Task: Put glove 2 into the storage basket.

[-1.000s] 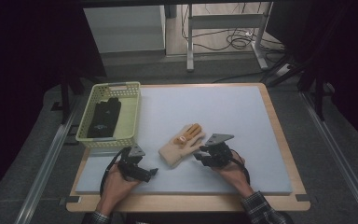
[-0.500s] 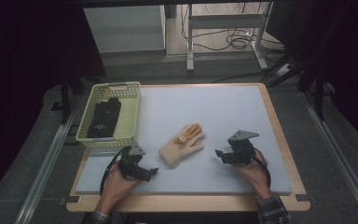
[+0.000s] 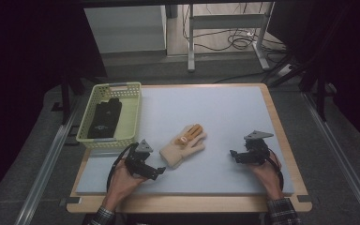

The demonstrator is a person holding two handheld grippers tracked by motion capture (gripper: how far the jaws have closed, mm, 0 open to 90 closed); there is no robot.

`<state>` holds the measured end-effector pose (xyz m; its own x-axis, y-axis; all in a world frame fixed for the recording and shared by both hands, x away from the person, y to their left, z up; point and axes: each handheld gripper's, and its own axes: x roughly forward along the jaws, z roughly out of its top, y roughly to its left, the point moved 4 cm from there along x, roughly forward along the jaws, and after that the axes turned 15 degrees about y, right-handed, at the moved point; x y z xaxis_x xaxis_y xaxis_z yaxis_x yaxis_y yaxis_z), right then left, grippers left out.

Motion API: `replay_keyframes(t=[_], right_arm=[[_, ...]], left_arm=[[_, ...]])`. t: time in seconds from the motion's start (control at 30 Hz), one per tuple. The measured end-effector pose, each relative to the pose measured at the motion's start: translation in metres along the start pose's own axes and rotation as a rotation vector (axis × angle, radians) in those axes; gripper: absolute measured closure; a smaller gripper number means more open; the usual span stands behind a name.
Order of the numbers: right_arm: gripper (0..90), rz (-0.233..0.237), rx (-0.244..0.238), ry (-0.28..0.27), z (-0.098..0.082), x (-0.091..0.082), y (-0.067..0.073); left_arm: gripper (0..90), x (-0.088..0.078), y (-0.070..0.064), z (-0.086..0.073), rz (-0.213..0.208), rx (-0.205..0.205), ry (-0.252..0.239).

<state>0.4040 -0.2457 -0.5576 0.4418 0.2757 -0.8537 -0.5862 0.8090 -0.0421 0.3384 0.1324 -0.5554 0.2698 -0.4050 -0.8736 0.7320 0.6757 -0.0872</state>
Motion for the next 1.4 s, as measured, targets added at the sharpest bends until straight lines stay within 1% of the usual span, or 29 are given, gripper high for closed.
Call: replay_keyframes(t=[0.03, 0.07, 0.13, 0.23, 0.37, 0.57, 0.67, 0.87, 1.03, 1.07, 1.2, 1.3, 1.4], right_arm=[[15.0, 0.008, 0.004, -0.004, 0.0, 0.0, -0.001], [14.7, 0.007, 0.003, -0.003, 0.0, 0.0, -0.001], [14.6, -0.004, -0.005, 0.002, 0.0, 0.0, 0.001], [14.6, -0.001, -0.001, -0.002, 0.0, 0.001, 0.0], [14.6, -0.001, -0.001, -0.002, -0.001, 0.001, 0.0], [14.6, -0.001, -0.002, -0.003, -0.001, 0.001, 0.0], [14.6, -0.001, -0.002, -0.004, -0.001, 0.001, 0.0], [14.6, -0.002, -0.003, -0.004, -0.001, 0.001, 0.0], [14.6, -0.002, -0.003, -0.004, -0.001, 0.001, 0.0], [14.6, -0.002, -0.003, -0.004, -0.001, 0.001, 0.0], [14.6, -0.002, -0.003, -0.004, -0.001, 0.001, 0.0], [14.6, -0.003, -0.004, -0.005, -0.001, 0.001, 0.0], [14.6, -0.003, -0.005, -0.005, -0.001, 0.001, 0.0]], left_arm=[[0.0, 0.0, 0.0, 0.004, -0.007, 0.001, -0.004], [0.0, 0.0, -0.001, 0.008, -0.015, 0.004, -0.004], [0.0, 0.002, -0.001, 0.016, -0.014, 0.014, 0.003], [0.0, 0.005, -0.002, 0.028, -0.029, 0.021, 0.007], [0.0, 0.009, -0.005, 0.045, -0.031, 0.041, 0.023], [0.0, 0.023, -0.008, 0.071, -0.019, 0.066, 0.053], [0.0, 0.031, -0.009, 0.079, -0.018, 0.071, 0.069], [0.0, 0.052, -0.011, 0.089, 0.002, 0.08, 0.113], [0.0, 0.065, -0.012, 0.093, 0.017, 0.085, 0.136], [0.0, 0.065, -0.012, 0.093, 0.014, 0.082, 0.129], [1.1, 0.064, -0.011, 0.093, 0.018, 0.069, 0.128], [5.3, 0.062, -0.011, 0.093, 0.026, 0.054, 0.132], [13.6, 0.06, -0.01, 0.093, 0.031, 0.042, 0.132]])
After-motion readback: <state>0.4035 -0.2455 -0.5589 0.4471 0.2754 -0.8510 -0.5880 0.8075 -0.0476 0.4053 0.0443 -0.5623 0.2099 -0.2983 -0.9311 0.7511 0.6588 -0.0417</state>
